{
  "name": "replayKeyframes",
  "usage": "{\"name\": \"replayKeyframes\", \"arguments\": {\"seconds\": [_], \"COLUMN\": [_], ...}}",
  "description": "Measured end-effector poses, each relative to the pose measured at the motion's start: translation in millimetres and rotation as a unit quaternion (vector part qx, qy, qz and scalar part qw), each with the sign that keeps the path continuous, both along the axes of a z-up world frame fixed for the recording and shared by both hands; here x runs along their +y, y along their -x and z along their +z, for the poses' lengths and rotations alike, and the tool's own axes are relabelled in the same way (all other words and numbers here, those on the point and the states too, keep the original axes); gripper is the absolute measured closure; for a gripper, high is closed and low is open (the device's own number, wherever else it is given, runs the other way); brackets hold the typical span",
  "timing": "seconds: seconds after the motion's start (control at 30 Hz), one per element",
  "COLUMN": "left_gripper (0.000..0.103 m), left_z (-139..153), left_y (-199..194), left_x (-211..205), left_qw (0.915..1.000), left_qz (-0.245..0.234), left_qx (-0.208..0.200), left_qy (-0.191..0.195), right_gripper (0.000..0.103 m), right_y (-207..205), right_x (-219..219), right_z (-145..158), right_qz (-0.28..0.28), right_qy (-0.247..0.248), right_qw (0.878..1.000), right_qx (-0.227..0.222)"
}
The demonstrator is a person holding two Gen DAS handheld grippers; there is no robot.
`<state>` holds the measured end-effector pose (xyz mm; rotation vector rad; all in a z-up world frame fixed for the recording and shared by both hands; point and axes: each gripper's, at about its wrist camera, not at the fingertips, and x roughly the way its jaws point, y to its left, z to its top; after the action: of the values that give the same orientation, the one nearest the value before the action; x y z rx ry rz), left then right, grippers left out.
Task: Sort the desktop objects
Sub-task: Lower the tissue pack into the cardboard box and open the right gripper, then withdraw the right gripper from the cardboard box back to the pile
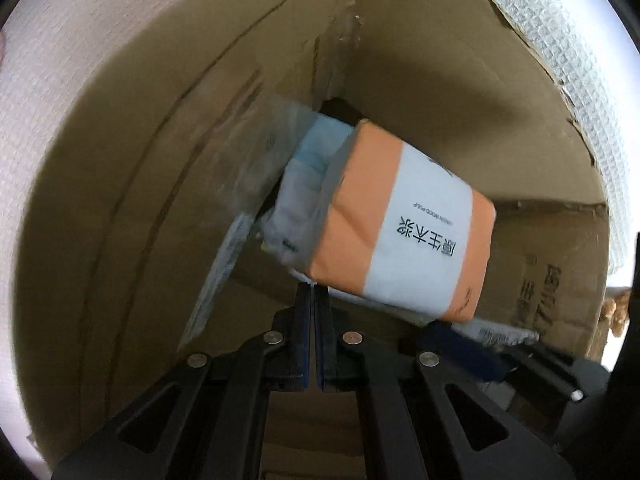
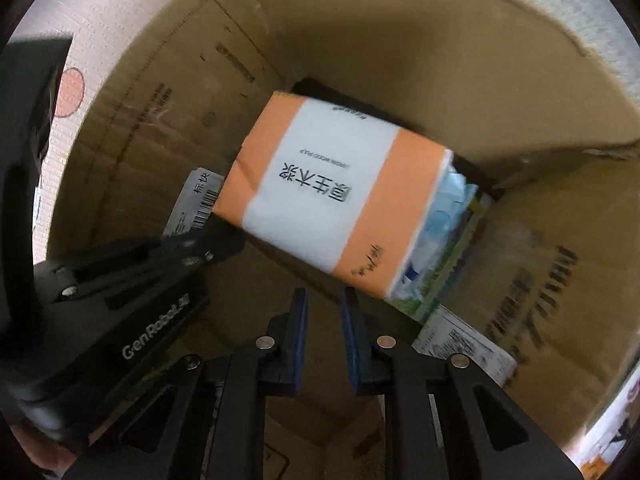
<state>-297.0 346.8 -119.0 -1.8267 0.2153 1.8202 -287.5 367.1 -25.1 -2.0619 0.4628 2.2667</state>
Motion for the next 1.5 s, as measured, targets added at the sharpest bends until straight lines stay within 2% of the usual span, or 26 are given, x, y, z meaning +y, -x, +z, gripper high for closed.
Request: {"name": "replayKeyframes", "arguments": {"seconds": [0.1,0.33,0.37,0.4,0.43,0.5,0.57,0.7,0.9,0.93,1.0,1.03,1.13,1.23,1.37,1.5], "left_gripper": [0.102,0.098,0.088,0.072,0.065,0.052,0.048,0.047,0.046,0.046,0.042,0.042,0.042,0.041,0.041,0.04], "left_z": [-4.2,-6.3,-3.2,1.8,6.9,18.4,29.2,50.6,81.1,88.7,105.0,101.7,113.1,135.1,153.2,154.9], "left_y": [4.5,5.3,4.1,2.1,0.0,-6.4,-11.6,-22.6,-48.5,-51.5,-68.6,-73.4,-88.7,-101.4,-125.7,-137.7], "left_x": [5.3,4.6,3.1,1.0,-0.9,-5.0,-10.6,-30.3,-53.0,-61.5,-71.2,-76.1,-100.2,-121.6,-160.5,-190.9], "left_qw": [0.9999,1.0,1.0,0.9998,0.9996,0.9995,0.9992,0.9984,0.9959,0.995,0.9927,0.9915,0.9864,0.9792,0.9674,0.9624], "left_qz": [0.005,-0.001,-0.002,-0.002,-0.002,-0.008,-0.007,0.006,0.023,0.029,0.042,0.048,0.068,0.087,0.102,0.106], "left_qx": [-0.007,-0.005,0.001,0.013,0.024,0.03,0.039,0.052,0.07,0.076,0.087,0.091,0.117,0.157,0.211,0.235], "left_qy": [-0.012,0.004,0.008,0.011,0.013,0.002,-0.005,-0.021,-0.052,-0.058,-0.073,-0.079,-0.093,-0.095,-0.097,-0.085], "right_gripper": [0.088,0.088,0.087,0.084,0.082,0.063,0.05,0.043,0.041,0.041,0.04,0.039,0.038,0.036,0.036,0.035], "right_y": [7.3,9.1,7.6,5.5,3.8,-0.5,-5.2,-21.7,-55.4,-44.9,-55.7,-63.4,-77.5,-108.3,-125.9,-137.7], "right_x": [5.4,18.3,18.7,18.4,17.5,13.0,8.2,-3.9,-20.6,-23.7,-27.0,-27.7,-44.2,-68.8,-97.2,-132.6], "right_z": [-8.1,-8.8,-6.7,-3.2,0.1,10.3,20.2,46.7,79.2,82.9,94.9,96.9,109.2,124.4,134.0,130.7], "right_qz": [-0.013,-0.032,-0.034,-0.036,-0.036,-0.033,-0.031,-0.026,-0.017,-0.014,-0.008,-0.006,0.008,0.028,0.073,0.121], "right_qy": [-0.001,-0.031,-0.03,-0.031,-0.033,-0.046,-0.056,-0.066,-0.086,-0.089,-0.094,-0.094,-0.096,-0.097,-0.064,-0.063], "right_qw": [1.0,0.999,0.999,0.999,0.999,0.998,0.997,0.996,0.992,0.991,0.989,0.988,0.984,0.978,0.973,0.965], "right_qx": [-0.001,0.006,0.006,0.009,0.011,0.021,0.031,0.059,0.091,0.097,0.115,0.122,0.153,0.183,0.208,0.224]}}
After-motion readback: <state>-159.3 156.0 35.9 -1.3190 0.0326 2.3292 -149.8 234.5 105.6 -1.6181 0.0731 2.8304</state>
